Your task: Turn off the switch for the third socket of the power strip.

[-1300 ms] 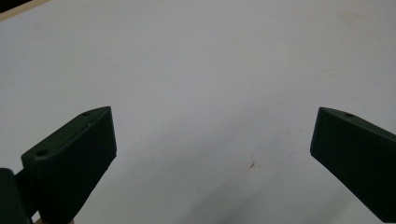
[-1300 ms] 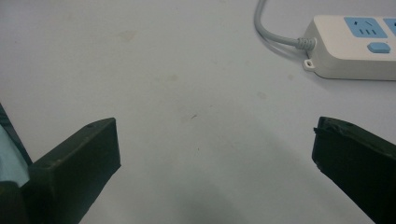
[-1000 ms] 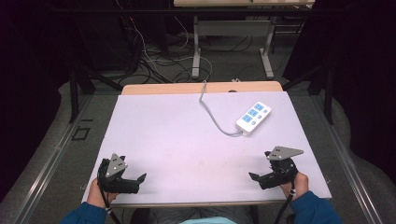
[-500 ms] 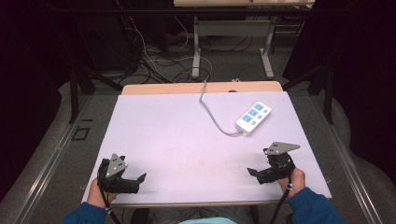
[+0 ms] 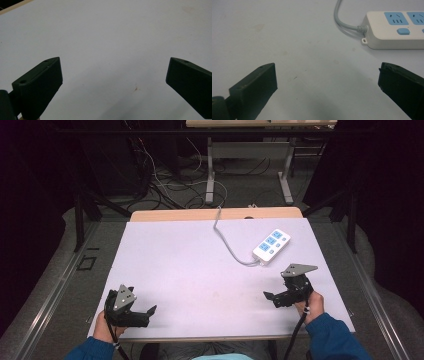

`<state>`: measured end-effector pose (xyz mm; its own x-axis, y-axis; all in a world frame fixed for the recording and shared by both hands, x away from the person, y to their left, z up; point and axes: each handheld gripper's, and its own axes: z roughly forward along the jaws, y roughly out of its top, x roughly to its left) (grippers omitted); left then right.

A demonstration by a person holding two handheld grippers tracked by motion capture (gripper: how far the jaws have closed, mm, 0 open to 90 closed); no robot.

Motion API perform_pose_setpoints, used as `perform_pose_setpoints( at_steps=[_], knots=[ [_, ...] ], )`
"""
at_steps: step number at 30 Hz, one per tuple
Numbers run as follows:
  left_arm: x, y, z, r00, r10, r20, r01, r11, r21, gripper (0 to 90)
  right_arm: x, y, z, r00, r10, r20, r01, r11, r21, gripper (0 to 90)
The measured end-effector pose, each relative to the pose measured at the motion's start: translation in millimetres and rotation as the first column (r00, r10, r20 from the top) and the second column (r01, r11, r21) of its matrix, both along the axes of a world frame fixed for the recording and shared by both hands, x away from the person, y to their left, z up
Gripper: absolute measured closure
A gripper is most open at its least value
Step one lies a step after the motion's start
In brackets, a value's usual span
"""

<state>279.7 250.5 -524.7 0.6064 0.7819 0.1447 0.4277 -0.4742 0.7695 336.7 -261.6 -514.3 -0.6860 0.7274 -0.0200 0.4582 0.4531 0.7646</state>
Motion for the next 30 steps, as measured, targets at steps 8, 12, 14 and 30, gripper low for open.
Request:
perform_pose_setpoints(
  at_steps=[8, 12, 14, 30],
  knots=[
    [1.3, -1.4, -0.9, 1.0, 0.0, -0.008, 0.0, 0.9999, -0.012, 0.6, 11.3, -6.5, 2.1, 0.9997, -0.023, 0.002, 0.023, 0.9996, 0.014, 1.6],
    [1.0, 0.1, -0.3, 1.0, 0.004, -0.003, -0.004, 1.0, -0.003, 0.6, 15.7, -8.9, 3.8, 0.9995, -0.032, -0.01, 0.032, 0.9993, 0.019, 1.6],
    [0.7, 0.3, -0.2, 1.0, 0.001, -0.007, -0.001, 1.0, 0.001, 0.5, 19.9, -9.4, 3.4, 0.9992, -0.039, -0.009, 0.04, 0.9989, 0.025, 1.6],
    [0.6, 1.2, -0.6, 0.9999, -0.005, -0.011, 0.005, 1.0, 0.006, 0.4, 46.2, -15.2, 4.2, 0.997, -0.075, -0.018, 0.076, 0.9968, 0.025, 1.6]
  ],
)
